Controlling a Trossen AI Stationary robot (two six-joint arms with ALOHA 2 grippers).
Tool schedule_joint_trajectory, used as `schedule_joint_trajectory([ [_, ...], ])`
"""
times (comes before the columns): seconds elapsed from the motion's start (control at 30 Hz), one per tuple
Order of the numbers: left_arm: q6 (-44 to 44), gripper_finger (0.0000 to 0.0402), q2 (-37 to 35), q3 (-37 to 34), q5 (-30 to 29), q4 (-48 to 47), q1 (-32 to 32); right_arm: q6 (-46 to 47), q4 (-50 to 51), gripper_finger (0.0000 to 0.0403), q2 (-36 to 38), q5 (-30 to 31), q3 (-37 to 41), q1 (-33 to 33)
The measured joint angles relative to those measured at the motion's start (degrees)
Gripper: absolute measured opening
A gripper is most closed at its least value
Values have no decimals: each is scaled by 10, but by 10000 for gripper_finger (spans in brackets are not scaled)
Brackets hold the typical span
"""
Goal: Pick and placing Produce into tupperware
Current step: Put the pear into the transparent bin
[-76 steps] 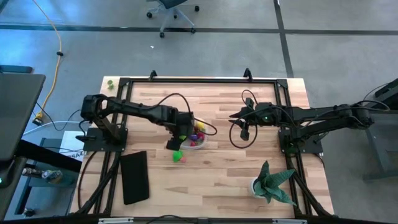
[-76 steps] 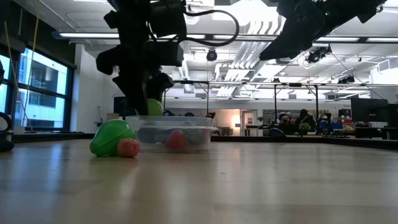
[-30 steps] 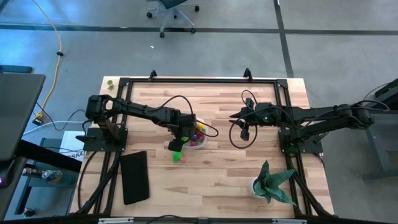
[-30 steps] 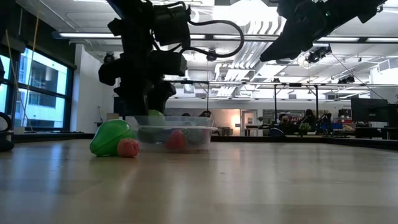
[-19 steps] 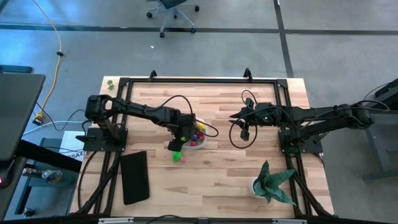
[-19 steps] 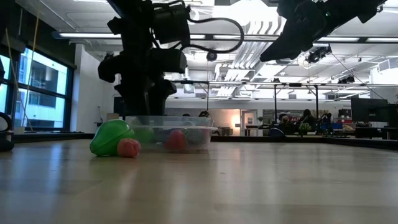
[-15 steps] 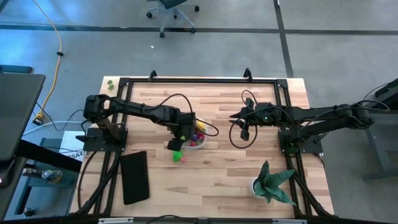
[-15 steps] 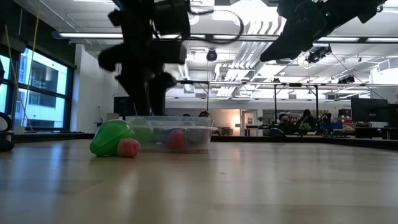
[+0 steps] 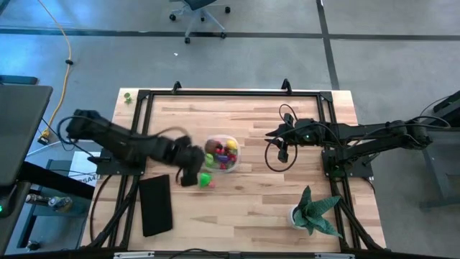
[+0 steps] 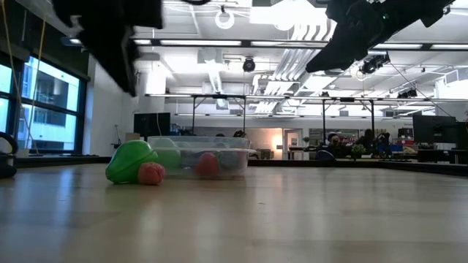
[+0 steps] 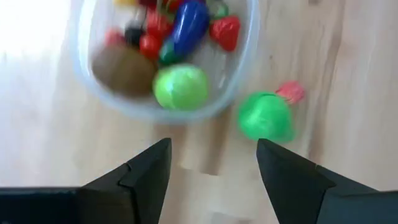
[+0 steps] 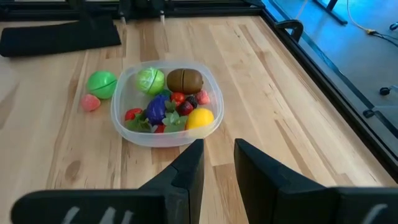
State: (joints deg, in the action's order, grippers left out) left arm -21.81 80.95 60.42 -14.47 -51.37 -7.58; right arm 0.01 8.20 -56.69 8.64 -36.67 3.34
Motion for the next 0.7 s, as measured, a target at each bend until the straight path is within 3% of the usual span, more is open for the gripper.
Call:
schedule_joint_trajectory([
  [0.13,-244,228,-13,-67,-82,91,-80,0,2,79,0,0,0,0],
  [0.27,-390,226,9,-101,-133,173,-110,0,2,79,0,0,0,0],
  [0.47,-477,238,59,-110,-148,210,-103,0,7,79,0,0,0,0],
  [0.7,-492,260,85,-109,-153,209,-104,0,11,79,0,0,0,0],
])
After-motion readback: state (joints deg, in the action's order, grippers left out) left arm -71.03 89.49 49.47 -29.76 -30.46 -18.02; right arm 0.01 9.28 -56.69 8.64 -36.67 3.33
